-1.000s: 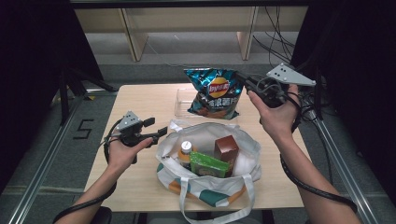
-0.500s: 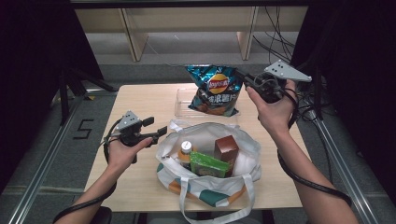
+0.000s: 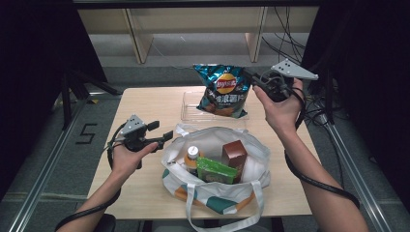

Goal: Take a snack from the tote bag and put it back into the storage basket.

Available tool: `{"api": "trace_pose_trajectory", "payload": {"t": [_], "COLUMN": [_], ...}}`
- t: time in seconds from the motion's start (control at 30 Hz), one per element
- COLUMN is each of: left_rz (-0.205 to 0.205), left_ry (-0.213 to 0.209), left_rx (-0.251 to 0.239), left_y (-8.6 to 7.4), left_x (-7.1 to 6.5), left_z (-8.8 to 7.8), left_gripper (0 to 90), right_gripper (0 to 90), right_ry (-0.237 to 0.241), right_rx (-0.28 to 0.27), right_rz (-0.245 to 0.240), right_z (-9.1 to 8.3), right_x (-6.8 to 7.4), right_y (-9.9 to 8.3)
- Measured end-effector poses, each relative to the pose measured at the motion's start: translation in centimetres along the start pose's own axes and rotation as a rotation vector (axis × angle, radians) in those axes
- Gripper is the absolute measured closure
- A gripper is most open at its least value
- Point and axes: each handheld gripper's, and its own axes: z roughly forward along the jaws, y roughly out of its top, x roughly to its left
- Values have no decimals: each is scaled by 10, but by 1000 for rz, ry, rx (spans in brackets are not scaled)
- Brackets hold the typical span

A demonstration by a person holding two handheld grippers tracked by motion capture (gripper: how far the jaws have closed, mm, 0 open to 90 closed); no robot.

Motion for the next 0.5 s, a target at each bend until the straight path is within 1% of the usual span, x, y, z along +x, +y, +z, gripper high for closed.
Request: {"api": "trace_pose_trajectory", "payload": {"t": [0.03, 0.13, 0.2, 0.23, 0.27, 0.3, 0.37, 0.4, 0.5], "left_rz": [0, 1, 1, 0, 3, 3, 2, 2, 3], "left_ry": [0, 0, -2, -2, -3, -4, -6, -2, -7], "left_rx": [0, -1, -1, -2, -2, -2, 1, 7, 1], "left_y": [0, 0, 0, 0, 0, 0, 0, 0, 0], "left_x": [0, 0, 0, 0, 0, 0, 0, 0, 0], "left_z": [0, 0, 0, 0, 0, 0, 0, 0, 0], "left_gripper": [267, 266, 266, 266, 266, 266, 266, 266, 266], "right_gripper": [900, 900, 900, 900, 900, 900, 900, 900, 900], "right_ry": [0, -3, -9, -10, -8, -14, -10, -19, -19], "right_rx": [7, 2, 7, 7, 16, 12, 21, 23, 25], "right_rz": [13, 2, 10, 4, 20, 6, 7, 14, 10], "right_z": [0, 3, 5, 6, 7, 8, 9, 10, 13], "right_x": [0, -1, -2, -2, -2, -4, -5, -5, -7], "right_y": [0, -2, -3, -3, -4, -5, -6, -8, -10]}}
